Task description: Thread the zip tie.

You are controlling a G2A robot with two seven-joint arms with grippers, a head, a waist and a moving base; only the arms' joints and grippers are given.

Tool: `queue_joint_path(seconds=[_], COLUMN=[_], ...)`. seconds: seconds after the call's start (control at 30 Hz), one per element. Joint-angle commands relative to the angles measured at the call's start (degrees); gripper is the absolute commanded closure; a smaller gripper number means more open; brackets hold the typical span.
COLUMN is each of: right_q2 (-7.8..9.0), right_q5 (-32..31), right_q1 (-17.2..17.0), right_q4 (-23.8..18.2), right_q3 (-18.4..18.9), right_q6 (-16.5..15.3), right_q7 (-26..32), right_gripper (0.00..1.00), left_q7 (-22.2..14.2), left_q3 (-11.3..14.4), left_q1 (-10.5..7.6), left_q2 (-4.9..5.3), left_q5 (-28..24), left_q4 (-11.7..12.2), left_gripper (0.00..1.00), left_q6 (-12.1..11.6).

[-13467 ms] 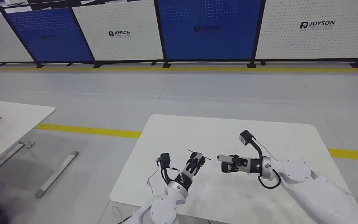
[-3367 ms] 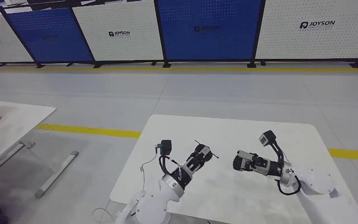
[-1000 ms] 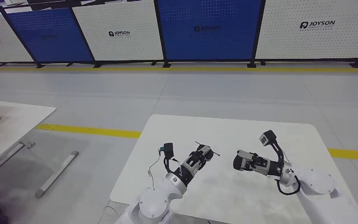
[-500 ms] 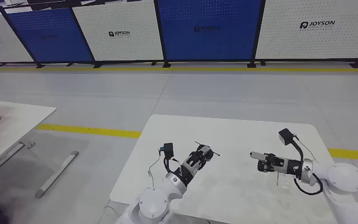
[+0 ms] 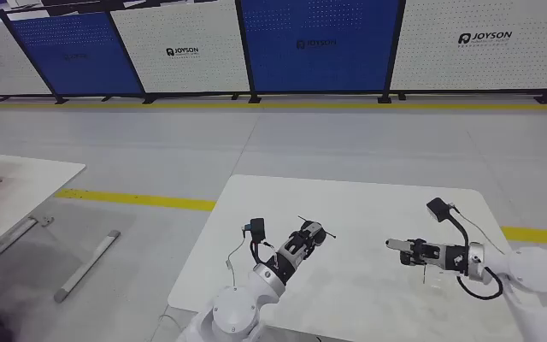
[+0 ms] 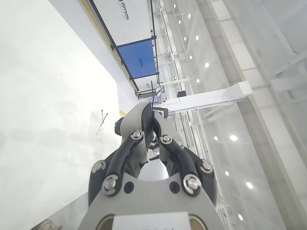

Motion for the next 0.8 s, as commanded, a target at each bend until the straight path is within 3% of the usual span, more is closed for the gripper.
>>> queue_joint_path(seconds=[0.0, 0.1, 0.23, 0.63, 0.77], right_q2=[0.23, 0.6, 1.37, 1.36, 1.95], right_q5=[-1.1, -3.7, -9.3, -7.9, -7.5], right_q1=[2.2, 5.4, 11.1, 11.6, 10.7], right_q4=[1.7, 2.6, 4.5, 4.6, 6.0], right_q3=[-0.6, -5.7, -12.8, -13.0, -11.0], right_q6=[-1.1, -0.6, 2.7, 2.5, 2.2], right_q7=[5.3, 5.3, 5.3, 5.3, 4.6], right_gripper=[0.0, 0.0, 0.0, 0.0, 0.0], left_q7=[0.0, 0.0, 0.0, 0.0, 0.0], left_q3=[0.0, 0.0, 0.0, 0.0, 0.0], left_q1=[0.0, 0.0, 0.0, 0.0, 0.0], left_q2=[0.0, 0.0, 0.0, 0.0, 0.0], left_q5=[0.0, 0.0, 0.0, 0.0, 0.0], left_q4=[0.0, 0.0, 0.0, 0.0, 0.0], left_gripper=[1.0, 1.0, 1.0, 1.0, 1.0], left_q6=[0.0, 0.0, 0.0, 0.0, 0.0])
